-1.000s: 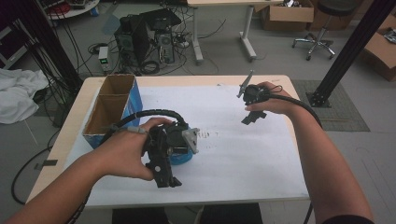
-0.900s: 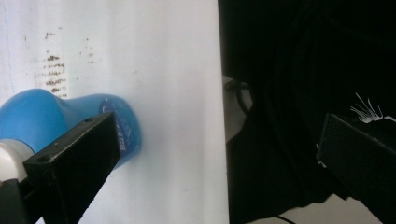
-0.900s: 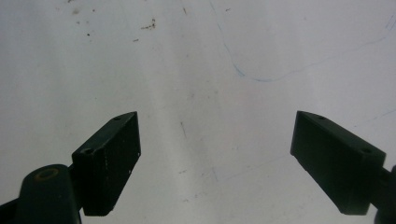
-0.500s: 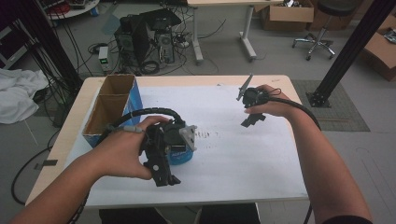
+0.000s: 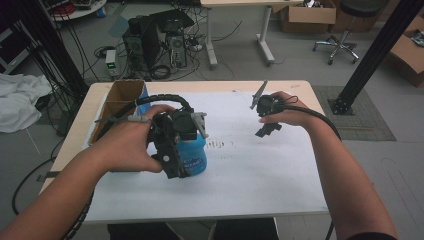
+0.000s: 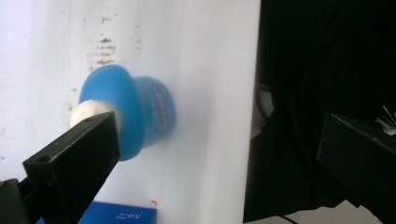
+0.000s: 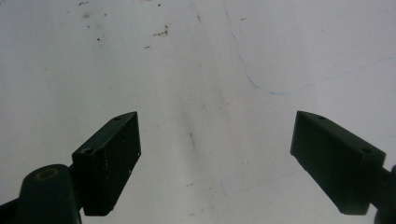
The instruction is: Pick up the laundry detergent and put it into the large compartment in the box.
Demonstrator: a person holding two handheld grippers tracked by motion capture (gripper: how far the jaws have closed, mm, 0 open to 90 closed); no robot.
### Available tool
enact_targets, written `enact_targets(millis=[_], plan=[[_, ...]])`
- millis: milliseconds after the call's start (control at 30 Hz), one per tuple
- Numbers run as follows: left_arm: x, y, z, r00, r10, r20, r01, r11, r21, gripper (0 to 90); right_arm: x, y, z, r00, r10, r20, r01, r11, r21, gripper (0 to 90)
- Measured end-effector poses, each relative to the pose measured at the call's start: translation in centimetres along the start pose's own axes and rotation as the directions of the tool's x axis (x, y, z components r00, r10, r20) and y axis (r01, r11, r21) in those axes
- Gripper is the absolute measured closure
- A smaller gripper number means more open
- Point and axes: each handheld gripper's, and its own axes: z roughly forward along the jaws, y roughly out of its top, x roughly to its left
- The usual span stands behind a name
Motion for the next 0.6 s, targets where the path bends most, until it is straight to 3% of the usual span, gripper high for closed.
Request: enact_targets(millis=[333, 600], plan=[[3.5, -1.0, 0.9, 0.9949, -0.101, -0.001, 0.101, 0.9949, -0.001, 0.1, 0.0, -0.1, 0.0, 1.0, 0.002, 0.003, -0.002, 1.0, 0.007, 16.1], [5.0, -1.0, 2.2, 0.9939, -0.11, 0.014, 0.11, 0.9939, 0.013, 0.1, 0.2, 0.0, 0.0, 0.9999, -0.009, 0.004, 0.009, 1.0, 0.002, 16.1]])
